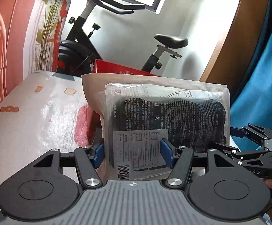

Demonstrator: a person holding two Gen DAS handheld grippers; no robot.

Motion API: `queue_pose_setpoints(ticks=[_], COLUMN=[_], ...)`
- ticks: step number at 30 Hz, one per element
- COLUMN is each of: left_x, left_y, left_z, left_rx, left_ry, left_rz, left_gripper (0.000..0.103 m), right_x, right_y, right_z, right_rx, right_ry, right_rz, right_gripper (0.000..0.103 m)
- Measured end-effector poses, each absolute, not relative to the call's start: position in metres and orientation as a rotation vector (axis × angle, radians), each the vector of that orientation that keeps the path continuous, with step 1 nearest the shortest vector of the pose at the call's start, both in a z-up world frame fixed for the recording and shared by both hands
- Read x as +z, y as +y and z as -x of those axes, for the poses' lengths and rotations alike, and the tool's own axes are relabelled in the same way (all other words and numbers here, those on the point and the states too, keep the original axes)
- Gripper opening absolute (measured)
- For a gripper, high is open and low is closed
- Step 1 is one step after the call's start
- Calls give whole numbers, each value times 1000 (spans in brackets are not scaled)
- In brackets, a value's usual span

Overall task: Organize soft objects
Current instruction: 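Lift the clear bag with both grippers and carry it over the red box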

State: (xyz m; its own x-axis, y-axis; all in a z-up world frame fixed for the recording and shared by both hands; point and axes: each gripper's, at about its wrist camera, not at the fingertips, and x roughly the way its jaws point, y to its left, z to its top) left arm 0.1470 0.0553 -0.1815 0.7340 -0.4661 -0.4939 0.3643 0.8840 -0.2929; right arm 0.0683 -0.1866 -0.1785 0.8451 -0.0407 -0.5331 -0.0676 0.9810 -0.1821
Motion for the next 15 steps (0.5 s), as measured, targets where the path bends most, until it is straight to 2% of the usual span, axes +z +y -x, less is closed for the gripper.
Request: queue_pose_setpoints(ticks=[8,11,15], left_x=[-123,-123,-140], left_y=[13,1,-8], left_z=[-219,-254,-293], left_rx=[-480,-456,-432], left_ry=[453,477,566], left_rz=[68,103,129], left_gripper=[64,62,55], right_x=[-132,-129,-145], right_y=[-226,-247,-271], right_z=[-144,-183,-228], right_rx=[-49,-83,-105], right_ry=[507,538,608], right_rz=[314,275,220], right_gripper=[63,62,62])
